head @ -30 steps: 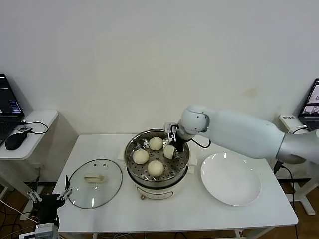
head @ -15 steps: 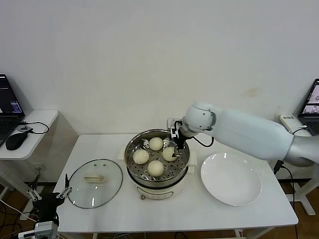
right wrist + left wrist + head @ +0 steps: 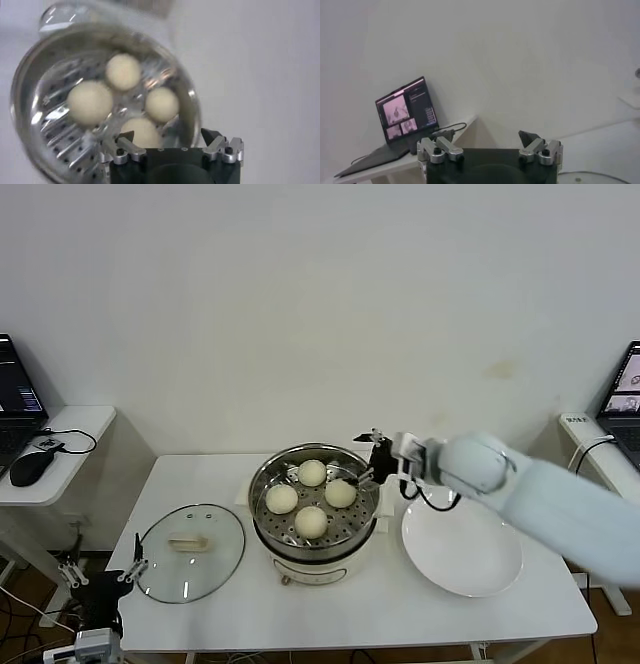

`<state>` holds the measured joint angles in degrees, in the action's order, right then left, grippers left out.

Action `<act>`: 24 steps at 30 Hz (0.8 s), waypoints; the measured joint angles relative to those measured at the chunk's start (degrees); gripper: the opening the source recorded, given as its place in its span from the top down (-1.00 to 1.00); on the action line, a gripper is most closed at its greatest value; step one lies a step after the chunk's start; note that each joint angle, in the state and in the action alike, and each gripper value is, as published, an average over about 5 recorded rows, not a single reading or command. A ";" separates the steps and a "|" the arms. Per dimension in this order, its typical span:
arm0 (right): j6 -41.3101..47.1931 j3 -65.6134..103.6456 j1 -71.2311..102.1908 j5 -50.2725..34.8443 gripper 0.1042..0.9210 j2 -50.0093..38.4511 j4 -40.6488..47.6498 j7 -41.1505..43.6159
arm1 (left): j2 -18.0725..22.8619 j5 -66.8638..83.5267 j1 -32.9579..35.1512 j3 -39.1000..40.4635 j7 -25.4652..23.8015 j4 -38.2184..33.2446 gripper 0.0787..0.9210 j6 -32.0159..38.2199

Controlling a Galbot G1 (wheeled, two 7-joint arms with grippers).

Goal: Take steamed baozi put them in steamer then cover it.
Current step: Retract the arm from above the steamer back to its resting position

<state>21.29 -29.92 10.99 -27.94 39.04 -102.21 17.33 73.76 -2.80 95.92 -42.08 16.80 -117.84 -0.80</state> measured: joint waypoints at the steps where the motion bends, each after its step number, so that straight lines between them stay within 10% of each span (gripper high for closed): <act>1: -1.62 3.83 3.85 0.61 -0.76 0.42 -0.47 -1.07 | 0.00 -0.09 -0.02 0.13 -0.03 0.21 -0.77 0.16; 24: -27.16 71.95 69.16 15.11 -0.76 32.82 -5.99 -3.59 | -4.35 -28.78 -3.24 -0.17 2.40 13.35 -0.77 7.01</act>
<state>-5.87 42.02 80.15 -12.83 71.86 -108.20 13.75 69.41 -31.58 92.68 -42.25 19.20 -104.49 6.20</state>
